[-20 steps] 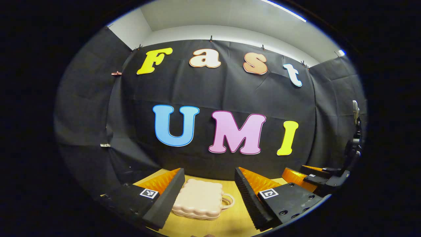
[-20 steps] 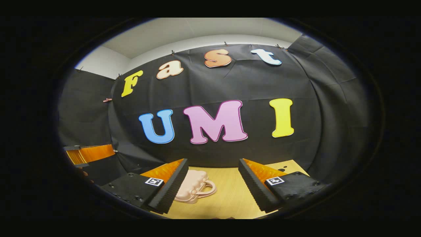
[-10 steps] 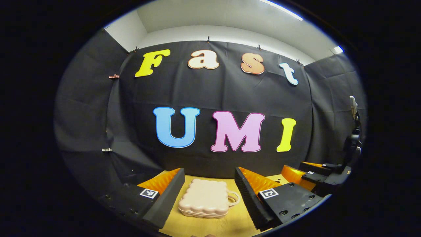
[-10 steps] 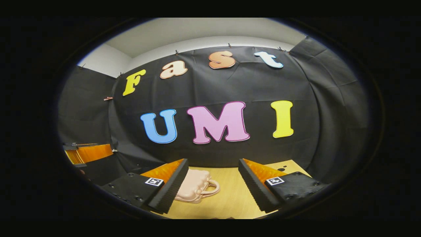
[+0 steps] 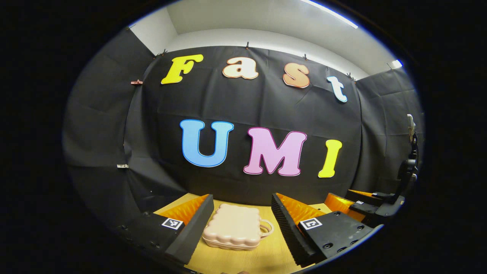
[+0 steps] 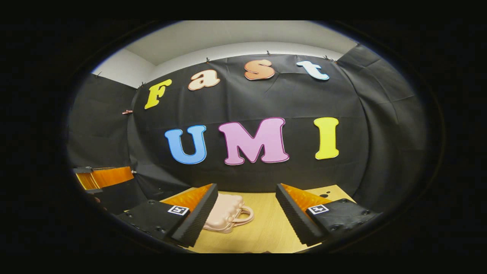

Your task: First open the suitcase, pack the skin care products into it, and then close the suitcase.

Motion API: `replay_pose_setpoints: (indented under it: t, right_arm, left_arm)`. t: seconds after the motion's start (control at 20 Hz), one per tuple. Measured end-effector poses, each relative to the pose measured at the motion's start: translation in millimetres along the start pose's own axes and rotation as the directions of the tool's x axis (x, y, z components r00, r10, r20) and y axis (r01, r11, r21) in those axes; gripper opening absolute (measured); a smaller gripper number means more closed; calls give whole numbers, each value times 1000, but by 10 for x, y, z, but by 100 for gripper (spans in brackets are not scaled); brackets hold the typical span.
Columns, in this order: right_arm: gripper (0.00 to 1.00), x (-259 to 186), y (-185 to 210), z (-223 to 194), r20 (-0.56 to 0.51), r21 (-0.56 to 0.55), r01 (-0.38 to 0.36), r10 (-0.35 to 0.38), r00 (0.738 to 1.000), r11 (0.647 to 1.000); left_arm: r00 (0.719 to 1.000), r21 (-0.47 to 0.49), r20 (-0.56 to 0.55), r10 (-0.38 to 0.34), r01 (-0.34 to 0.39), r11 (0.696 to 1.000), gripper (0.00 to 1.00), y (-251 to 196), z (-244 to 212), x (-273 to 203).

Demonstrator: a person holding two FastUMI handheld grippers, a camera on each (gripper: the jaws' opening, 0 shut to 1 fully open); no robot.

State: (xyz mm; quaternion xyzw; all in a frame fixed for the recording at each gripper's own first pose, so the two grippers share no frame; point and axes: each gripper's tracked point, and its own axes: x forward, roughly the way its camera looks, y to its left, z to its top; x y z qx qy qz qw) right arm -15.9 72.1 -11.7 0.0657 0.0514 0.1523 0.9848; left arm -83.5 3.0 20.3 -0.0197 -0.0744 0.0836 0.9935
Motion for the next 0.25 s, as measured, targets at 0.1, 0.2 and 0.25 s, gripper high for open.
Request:
replay_pose_setpoints:
  t: [0.1, 0.2, 0.25]
  right_arm:
    - [97, -6, 6, -14, -1, -10, 0, 0, 1000, 1000]
    - [97, 7, 23, -25, -6, -11, 0, 0, 1000, 1000]
    - [97, 14, 32, -25, -8, -6, 2, -2, 1000, 1000]
  left_arm:
    - [1000, -15, 6, 1, -1, 1000, 96, 27, -15, -8]
    - [1000, -22, 5, -1, 1, 1000, 96, 40, -44, -6]
    - [1000, -20, 0, 0, 0, 1000, 96, 51, -68, -9]
